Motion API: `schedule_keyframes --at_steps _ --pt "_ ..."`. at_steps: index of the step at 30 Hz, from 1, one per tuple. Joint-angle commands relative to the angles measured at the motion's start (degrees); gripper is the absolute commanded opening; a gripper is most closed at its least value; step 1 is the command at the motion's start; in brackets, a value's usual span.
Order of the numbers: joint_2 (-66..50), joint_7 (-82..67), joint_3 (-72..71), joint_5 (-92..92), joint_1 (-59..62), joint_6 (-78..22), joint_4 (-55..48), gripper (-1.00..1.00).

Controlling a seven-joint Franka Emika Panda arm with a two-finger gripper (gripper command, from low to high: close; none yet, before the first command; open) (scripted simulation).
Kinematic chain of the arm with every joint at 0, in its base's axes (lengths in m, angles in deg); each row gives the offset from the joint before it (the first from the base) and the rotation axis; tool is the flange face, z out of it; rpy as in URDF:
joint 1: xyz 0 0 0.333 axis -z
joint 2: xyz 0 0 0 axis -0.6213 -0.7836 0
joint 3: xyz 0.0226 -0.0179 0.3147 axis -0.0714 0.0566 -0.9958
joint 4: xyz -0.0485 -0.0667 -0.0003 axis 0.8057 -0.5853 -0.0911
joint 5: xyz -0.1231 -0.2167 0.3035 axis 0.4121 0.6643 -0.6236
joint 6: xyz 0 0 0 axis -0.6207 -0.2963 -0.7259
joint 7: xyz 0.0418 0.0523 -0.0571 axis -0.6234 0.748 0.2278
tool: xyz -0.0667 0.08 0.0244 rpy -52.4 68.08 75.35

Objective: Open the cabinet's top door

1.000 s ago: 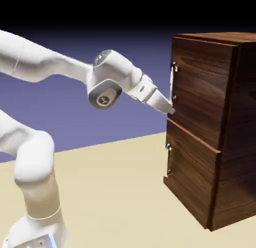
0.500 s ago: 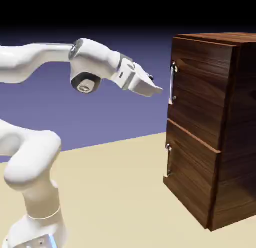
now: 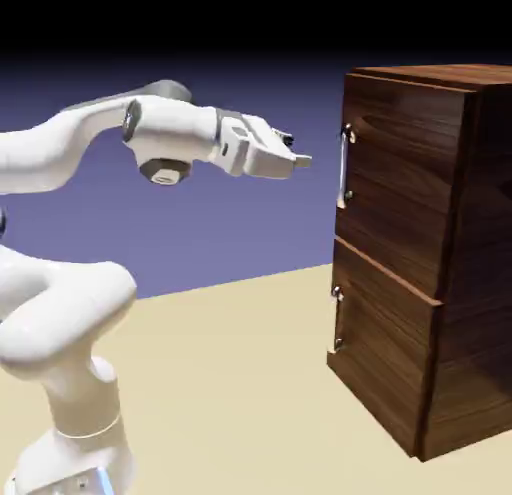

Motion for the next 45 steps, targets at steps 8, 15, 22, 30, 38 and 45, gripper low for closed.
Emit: schedule_keyframes --at_steps 8,15,22,30,38,45 --pt "9.40 -8.43 -9.46 -19.94 9.45 -4.86 -1.07 0.00" --pt "16.57 -14.86 -16.68 -35.15 16.66 -8.57 -1.89 0.00" --pt "14.87 -16.01 -18.50 -39.59 25.73 -9.81 -9.40 -1.00" --pt "14.16 -25.03 -11.98 -41.19 20.20 -27.26 2.90 -1.00" --pt "10.82 -32.97 -1.79 -36.18 20.18 -47.19 11.94 -1.00" --pt "5.19 -39.61 7.83 -28.01 25.54 -64.64 15.17 -1.00"
